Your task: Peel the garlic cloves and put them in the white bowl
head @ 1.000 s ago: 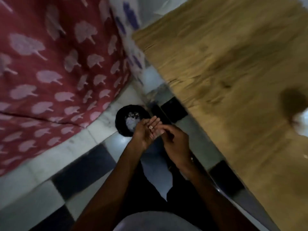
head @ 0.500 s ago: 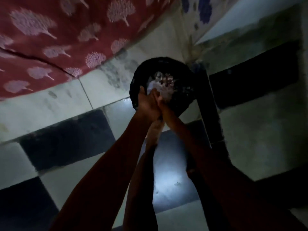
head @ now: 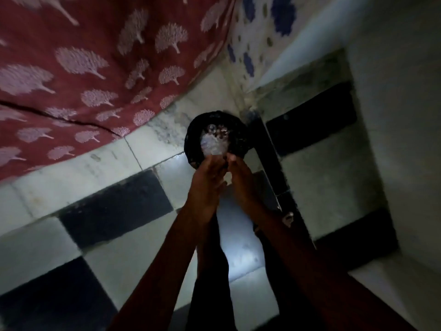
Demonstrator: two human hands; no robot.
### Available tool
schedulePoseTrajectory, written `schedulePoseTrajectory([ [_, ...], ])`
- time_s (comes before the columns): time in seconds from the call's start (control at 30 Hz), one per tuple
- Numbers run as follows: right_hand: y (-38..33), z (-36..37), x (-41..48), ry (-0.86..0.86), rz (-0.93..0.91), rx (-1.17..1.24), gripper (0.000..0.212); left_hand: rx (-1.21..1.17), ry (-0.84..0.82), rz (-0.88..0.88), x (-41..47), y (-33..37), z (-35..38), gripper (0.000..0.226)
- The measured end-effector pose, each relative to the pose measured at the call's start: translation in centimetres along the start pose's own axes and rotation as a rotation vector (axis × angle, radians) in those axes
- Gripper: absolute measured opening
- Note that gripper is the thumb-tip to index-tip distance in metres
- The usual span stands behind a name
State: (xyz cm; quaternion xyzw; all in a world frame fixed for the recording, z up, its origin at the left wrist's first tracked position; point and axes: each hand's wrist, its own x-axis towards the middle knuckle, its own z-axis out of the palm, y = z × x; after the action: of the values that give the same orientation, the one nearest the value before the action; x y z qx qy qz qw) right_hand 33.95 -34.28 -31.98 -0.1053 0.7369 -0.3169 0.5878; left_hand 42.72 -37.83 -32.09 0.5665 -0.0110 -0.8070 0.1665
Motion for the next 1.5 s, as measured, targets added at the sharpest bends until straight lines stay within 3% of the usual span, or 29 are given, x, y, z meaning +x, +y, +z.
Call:
schedulePoseTrajectory([
  [0.13,-7.4,-4.1,-11.6,0.098,-0.13,0.022,0.018,0.247,0.09,0.078,-12.6,1.5,3.4,0.019],
  [0.33,-12.1,-11.8,-24.0,0.166,-0.252,0.221,0.018,0.682,-0.046,0.257,-22.7,2.0,10.9,0.021],
  [0.4,-11.9,-15.1,-27.4,0.222,-0.258,0.306,0.016,0.785,-0.113,0.231,-24.5,1.1,14.6,0.021],
  [0.6,-7.5,-24.7,-36.2,0.447,-0.311,0.54,0.015,1.076,-0.324,0.269,-28.9,-5.5,23.6,0.021],
  [0.8,-0.7,-35.1,-42.9,0.705,-0.332,0.748,0.016,1.285,-0.599,0.283,-31.6,-17.4,33.8,0.018],
  [1.13,8.3,-45.5,-48.4,0.895,-0.364,0.8,0.015,1.363,-0.752,0.369,-31.9,-34.3,40.9,0.014],
  [1.23,9.8,-47.5,-48.1,0.892,-0.344,0.775,0.016,1.585,-0.802,0.679,-29.7,-37.0,42.3,0.016],
  [1.33,10.7,-49.1,-46.9,0.914,-0.302,0.72,0.016,1.899,-0.833,1.063,-27.2,-38.7,43.5,0.035],
  [1.43,11.2,-50.3,-45.6,0.966,-0.291,0.656,0.015,2.198,-0.885,1.215,-25.2,-39.5,43.7,0.044],
  [1.5,11.6,-51.1,-45.0,1.002,-0.289,0.61,0.014,2.276,-0.949,1.32,-24.2,-40.0,44.0,0.043],
])
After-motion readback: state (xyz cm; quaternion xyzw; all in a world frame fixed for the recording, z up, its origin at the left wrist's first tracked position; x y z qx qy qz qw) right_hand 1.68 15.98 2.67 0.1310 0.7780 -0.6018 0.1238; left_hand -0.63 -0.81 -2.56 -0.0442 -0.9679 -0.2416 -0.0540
